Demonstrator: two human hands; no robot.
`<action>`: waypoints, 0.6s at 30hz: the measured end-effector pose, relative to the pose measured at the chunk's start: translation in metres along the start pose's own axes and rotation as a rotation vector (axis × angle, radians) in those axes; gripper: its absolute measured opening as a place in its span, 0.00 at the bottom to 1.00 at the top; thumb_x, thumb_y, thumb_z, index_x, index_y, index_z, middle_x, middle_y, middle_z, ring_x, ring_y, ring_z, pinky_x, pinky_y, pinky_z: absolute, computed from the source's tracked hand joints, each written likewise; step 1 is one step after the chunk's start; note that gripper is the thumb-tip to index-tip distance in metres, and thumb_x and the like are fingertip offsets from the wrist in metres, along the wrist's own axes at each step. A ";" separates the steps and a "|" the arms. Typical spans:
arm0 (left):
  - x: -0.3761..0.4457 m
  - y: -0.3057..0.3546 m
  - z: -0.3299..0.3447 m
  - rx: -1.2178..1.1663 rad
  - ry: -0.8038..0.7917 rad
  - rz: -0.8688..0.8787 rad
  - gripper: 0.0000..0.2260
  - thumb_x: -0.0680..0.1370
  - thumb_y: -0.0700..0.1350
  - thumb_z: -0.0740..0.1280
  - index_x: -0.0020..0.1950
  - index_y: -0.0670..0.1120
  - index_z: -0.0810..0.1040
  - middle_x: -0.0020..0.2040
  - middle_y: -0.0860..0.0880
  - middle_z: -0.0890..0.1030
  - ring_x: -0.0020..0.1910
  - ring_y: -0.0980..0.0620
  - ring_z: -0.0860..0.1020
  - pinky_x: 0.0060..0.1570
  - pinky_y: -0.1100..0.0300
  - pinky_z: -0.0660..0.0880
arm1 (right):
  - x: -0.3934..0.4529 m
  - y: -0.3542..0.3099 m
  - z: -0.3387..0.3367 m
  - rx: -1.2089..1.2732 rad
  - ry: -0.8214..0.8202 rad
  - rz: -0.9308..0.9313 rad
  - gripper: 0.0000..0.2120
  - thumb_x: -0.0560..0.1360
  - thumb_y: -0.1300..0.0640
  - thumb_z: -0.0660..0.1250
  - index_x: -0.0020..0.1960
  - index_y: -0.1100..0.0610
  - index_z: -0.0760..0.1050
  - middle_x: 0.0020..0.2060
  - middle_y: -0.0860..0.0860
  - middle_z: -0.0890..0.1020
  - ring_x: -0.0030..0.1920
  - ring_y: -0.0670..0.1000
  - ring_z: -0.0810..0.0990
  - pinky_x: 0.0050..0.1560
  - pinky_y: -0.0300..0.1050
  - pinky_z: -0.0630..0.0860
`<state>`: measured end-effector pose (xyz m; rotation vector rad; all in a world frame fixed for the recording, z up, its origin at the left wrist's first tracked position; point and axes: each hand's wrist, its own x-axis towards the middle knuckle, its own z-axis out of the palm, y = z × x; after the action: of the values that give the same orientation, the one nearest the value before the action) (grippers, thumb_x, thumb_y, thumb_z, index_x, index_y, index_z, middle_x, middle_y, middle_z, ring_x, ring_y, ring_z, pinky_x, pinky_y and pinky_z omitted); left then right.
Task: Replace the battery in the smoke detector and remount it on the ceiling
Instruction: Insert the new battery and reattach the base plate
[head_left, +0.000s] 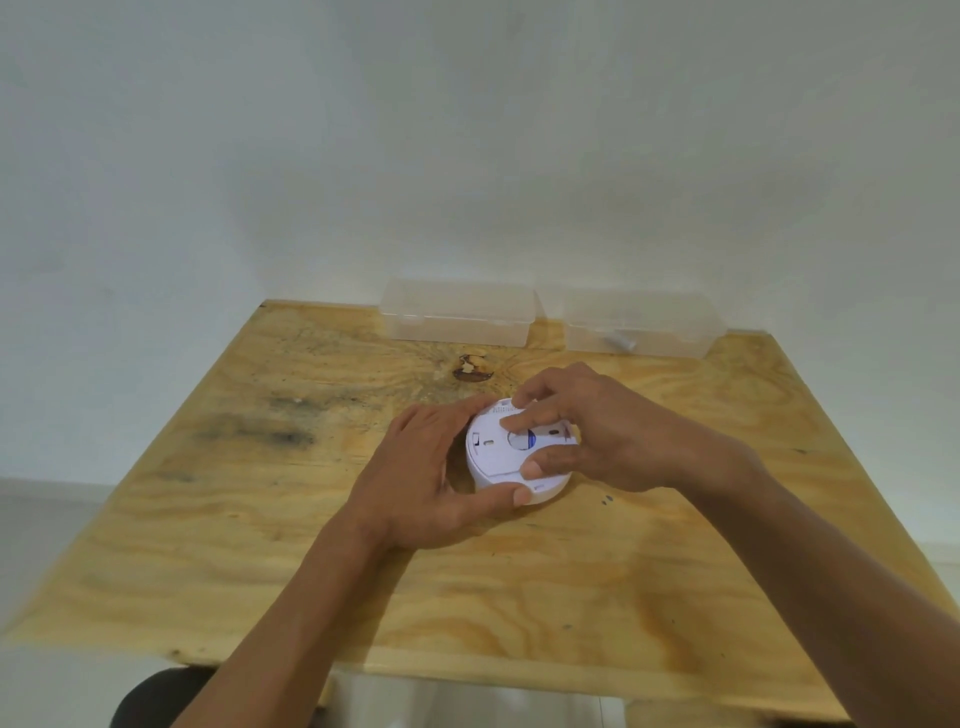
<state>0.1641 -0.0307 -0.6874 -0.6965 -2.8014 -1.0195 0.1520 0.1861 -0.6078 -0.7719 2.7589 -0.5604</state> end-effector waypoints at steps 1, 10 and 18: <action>0.000 0.000 0.000 0.001 -0.003 -0.003 0.40 0.66 0.75 0.66 0.74 0.58 0.67 0.63 0.64 0.75 0.59 0.62 0.72 0.67 0.58 0.65 | 0.000 0.001 0.001 0.009 -0.003 0.002 0.23 0.73 0.45 0.72 0.67 0.46 0.76 0.63 0.44 0.71 0.60 0.45 0.63 0.60 0.43 0.66; -0.001 0.004 -0.002 -0.021 0.018 0.010 0.36 0.66 0.74 0.67 0.72 0.61 0.69 0.60 0.70 0.73 0.58 0.69 0.71 0.66 0.58 0.66 | -0.003 0.010 0.009 0.156 0.128 0.033 0.26 0.68 0.44 0.77 0.64 0.45 0.78 0.58 0.41 0.77 0.60 0.46 0.71 0.60 0.47 0.71; 0.000 0.005 -0.003 -0.005 0.004 0.004 0.35 0.66 0.74 0.67 0.70 0.62 0.69 0.58 0.68 0.74 0.57 0.61 0.74 0.64 0.58 0.67 | -0.001 0.014 0.011 0.268 0.176 0.063 0.30 0.62 0.45 0.81 0.63 0.44 0.78 0.57 0.42 0.79 0.59 0.44 0.75 0.61 0.51 0.75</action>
<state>0.1660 -0.0289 -0.6816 -0.6993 -2.7936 -1.0266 0.1498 0.1945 -0.6231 -0.5975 2.7689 -1.0041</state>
